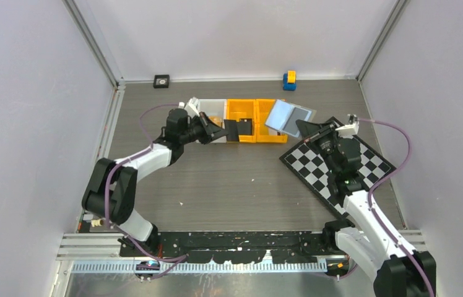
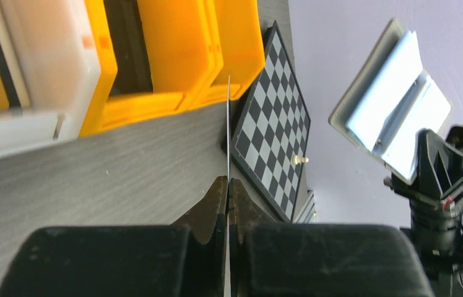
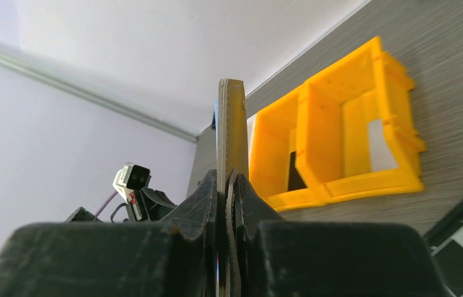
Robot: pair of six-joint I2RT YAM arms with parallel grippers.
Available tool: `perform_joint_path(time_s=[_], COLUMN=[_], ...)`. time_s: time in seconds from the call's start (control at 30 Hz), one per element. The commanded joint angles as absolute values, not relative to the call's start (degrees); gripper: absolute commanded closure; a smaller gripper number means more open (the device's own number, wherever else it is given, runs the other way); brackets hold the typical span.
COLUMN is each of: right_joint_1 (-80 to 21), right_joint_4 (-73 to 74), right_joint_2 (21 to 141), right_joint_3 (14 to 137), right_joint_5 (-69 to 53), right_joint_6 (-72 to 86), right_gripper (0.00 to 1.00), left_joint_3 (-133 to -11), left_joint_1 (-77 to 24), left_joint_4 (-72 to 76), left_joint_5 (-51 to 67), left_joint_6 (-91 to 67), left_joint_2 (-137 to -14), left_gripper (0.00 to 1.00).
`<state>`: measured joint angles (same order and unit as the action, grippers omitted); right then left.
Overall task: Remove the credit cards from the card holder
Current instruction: Place the credit card in the storage box, then remove the credit card from the card holder.
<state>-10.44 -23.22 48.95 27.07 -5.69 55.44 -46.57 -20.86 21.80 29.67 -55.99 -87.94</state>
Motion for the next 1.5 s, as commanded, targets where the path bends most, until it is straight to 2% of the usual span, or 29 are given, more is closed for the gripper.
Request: perform_joint_path(time_s=[0.0, 0.2, 0.47, 0.67, 0.8, 0.83, 0.9, 1.03, 1.13, 1.27, 1.47], right_joint_1=[-10.6, -10.6, -10.6, -10.5, -10.5, -10.6, -10.6, -10.6, -10.6, -10.6, -11.3], right_joint_4=[-17.9, -19.7, -18.5, -19.1, -20.5, -20.6, -22.1, -25.3, -28.9, -34.6, -49.7], right_joint_2=[45.2, 45.5, 45.6, 44.7, 47.0, 47.6, 49.2, 52.6, 55.0, 58.3, 66.8], right_joint_3=[25.9, 25.2, 25.4, 24.5, 25.0, 25.1, 25.2, 26.0, 26.2, 26.3, 27.2], right_joint_5=[2.6, 1.2, 1.6, 2.6, 0.8, -0.3, -2.7, -6.7, -10.3, -15.2, -26.5], right_joint_6=[51.9, 52.7, 52.9, 53.0, 53.1, 53.1, 53.4, 53.6, 54.1, 55.0, 61.4], right_gripper=[1.0, 1.0, 1.0, 1.0, 1.0, 1.0, 1.0, 1.0, 1.0, 1.0, 0.99], left_joint_3=[-55.0, -64.8, -79.6, -85.4, -87.5, -87.6, -86.7, -83.1, -78.1, -68.3, -48.3], left_joint_1=[-21.8, -21.8, -22.8, -22.9, -22.9, -22.9, -23.1, -23.8, -24.4, -24.9, -25.4], left_joint_4=[15.4, 11.6, -1.0, -4.6, -4.8, -5.4, -5.7, -7.3, -7.6, -6.9, -0.9], left_joint_5=[27.6, 28.7, 27.1, 25.6, 29.6, 29.9, 30.2, 30.2, 28.7, 23.2, 12.0], left_joint_6=[-52.6, -52.3, -45.8, -42.8, -40.8, -40.6, -40.8, -40.9, -41.1, -41.3, -41.7], left_joint_2=[-94.4, -103.9, -112.5, -117.0, -117.5, -116.4, -113.4, -105.9, -98.9, -87.1, -68.3], left_gripper=[1.0, 1.0, 1.0, 0.98, 0.72, 0.68, 0.58, 0.27, 0.11, 0.01, 0.0])
